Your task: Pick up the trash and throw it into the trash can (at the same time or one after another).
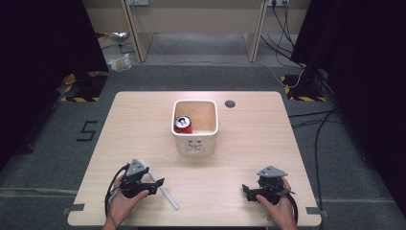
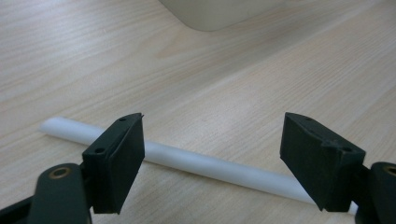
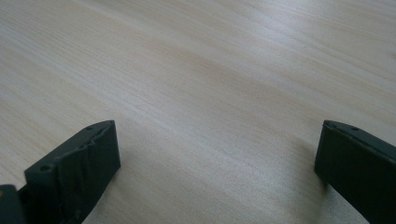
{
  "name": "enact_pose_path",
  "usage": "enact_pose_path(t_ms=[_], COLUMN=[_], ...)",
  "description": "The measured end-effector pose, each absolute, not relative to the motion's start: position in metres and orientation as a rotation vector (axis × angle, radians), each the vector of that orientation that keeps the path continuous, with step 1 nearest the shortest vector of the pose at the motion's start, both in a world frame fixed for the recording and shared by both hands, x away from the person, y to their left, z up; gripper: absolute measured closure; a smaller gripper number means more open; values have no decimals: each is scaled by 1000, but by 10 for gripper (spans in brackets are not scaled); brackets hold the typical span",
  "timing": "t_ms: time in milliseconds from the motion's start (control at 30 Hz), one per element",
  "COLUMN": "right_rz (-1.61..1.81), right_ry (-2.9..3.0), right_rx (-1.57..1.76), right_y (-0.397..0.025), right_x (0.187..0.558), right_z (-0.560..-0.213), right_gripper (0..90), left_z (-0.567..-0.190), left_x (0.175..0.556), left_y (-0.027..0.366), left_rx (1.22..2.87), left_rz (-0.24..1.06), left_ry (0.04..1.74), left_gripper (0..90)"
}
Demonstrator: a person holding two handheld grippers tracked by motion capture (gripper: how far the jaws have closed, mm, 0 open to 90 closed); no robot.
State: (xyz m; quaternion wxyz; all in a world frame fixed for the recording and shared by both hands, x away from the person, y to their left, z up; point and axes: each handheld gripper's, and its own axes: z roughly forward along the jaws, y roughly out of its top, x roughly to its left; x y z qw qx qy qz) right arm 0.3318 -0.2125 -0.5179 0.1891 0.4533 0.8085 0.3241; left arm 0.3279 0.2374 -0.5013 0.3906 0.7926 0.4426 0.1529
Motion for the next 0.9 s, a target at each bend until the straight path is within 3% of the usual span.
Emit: enact_pose_path(t_ms=[300,467,733,900], right_rz=[913,911,913,913], right_ry=[2272,2273,2272,2272], right_rx=[1276,1277,1278,1278], right_y=[-212,-212,-212,-212], right_x=[332,332,332,332], right_z=[-518,-518,-518,-518], right_gripper=[3,3,4,4], left_z=[-510,-515,-510,-508], left_x=[331,331,334,341], left_y=[230,228,237,246], left_rx=[2052,2091,2165,2184], left_rz=[365,392,400,383], left_ry=[1168,1157,1083,1079], left_gripper=[196,229,521,607])
